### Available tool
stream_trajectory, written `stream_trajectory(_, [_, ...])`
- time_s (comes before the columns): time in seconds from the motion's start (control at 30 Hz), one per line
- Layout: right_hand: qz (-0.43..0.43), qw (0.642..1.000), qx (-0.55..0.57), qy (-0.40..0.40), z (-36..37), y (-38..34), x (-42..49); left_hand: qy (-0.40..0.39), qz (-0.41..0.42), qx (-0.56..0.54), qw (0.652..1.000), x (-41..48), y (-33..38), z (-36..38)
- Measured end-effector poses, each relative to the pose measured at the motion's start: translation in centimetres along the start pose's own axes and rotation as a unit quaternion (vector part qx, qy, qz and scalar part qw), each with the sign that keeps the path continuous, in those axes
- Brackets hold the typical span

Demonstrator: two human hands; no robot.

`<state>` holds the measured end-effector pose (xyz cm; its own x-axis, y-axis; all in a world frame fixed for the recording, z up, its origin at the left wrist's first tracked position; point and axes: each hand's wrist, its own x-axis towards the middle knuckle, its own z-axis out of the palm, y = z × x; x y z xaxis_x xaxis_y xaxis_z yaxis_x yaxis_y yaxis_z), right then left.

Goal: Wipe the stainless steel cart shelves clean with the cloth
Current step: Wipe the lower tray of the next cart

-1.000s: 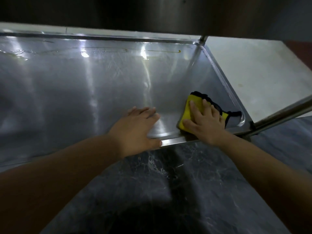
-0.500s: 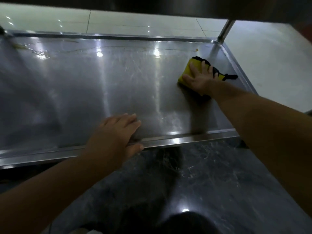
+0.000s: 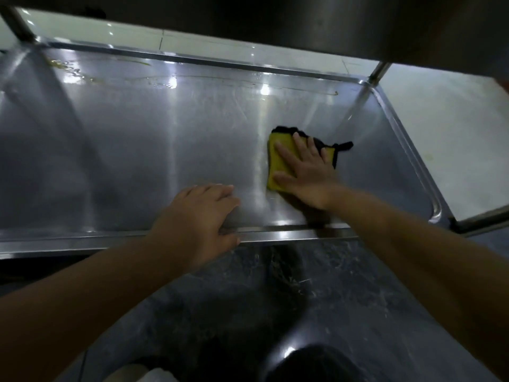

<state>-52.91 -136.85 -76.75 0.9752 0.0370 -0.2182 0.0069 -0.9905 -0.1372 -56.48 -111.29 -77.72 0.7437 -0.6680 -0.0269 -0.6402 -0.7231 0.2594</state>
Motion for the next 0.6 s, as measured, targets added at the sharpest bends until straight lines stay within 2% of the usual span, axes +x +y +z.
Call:
stream_trajectory(0.17, [0.079,0.997,0.023,0.009,-1.8,-0.8,8.5,-0.001,-0.016,-0.024,1.0,-2.6,-2.0,-0.9])
stream_trajectory(0.3, [0.101,0.994,0.028,0.017,-1.7,-1.9,9.2,0.004,-0.056,-0.013,0.998,-4.6,-2.7,-1.4])
stream_trajectory(0.47, [-0.021,1.0,0.001,0.01,0.1,-3.6,2.7,0.027,-0.11,0.001,0.994,-5.1,-2.8,-2.1])
stream_trajectory(0.6, [-0.141,0.989,-0.016,-0.034,1.4,-6.7,-3.7,0.046,-0.121,-0.011,0.992,-5.4,-3.1,-2.6])
